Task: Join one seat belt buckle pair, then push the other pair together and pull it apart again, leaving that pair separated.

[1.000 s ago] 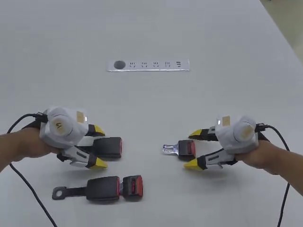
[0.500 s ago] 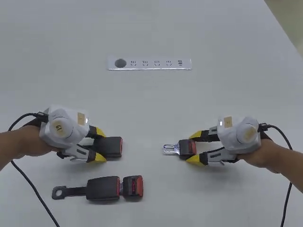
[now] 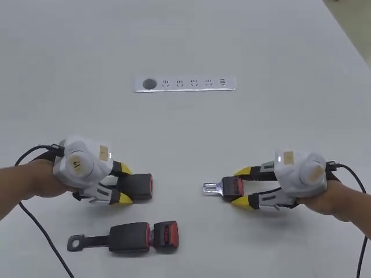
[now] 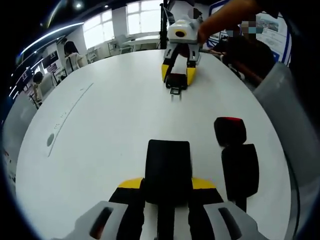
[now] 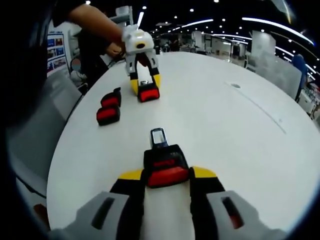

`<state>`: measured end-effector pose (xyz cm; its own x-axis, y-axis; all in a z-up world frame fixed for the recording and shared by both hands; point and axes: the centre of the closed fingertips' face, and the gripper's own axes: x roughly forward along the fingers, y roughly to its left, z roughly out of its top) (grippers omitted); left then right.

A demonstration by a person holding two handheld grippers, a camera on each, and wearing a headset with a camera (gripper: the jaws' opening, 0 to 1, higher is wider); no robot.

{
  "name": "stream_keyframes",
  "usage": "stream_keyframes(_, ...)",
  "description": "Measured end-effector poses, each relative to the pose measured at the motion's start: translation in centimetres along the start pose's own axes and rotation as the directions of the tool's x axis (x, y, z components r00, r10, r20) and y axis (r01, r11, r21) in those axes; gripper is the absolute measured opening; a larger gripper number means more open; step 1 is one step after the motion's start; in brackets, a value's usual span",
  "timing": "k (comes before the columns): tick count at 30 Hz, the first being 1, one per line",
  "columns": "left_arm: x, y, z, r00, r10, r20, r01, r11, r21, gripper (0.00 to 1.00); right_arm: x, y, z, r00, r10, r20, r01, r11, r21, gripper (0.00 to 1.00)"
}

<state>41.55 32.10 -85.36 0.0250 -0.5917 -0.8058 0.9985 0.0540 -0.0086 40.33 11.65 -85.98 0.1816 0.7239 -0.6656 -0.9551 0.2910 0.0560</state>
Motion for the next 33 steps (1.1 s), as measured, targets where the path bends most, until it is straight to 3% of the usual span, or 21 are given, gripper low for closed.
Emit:
stream_keyframes(16,0.0,-0.2,0.1,1.0000,-0.001,-0.008,0.000,1.000,-0.005,0.34,0.3,0.1,0.4,0.9977,-0.017,0.066,0.015,0.999,0.028,0.36)
stream_keyframes(33,-0.1,-0.1,-0.1,1.0000,-0.003,-0.008,0.003,1.000,-0.003,0.34,3.2,0.8,2.9,0.9936,0.005,0.113,-0.007,1.000,0.013,0.36)
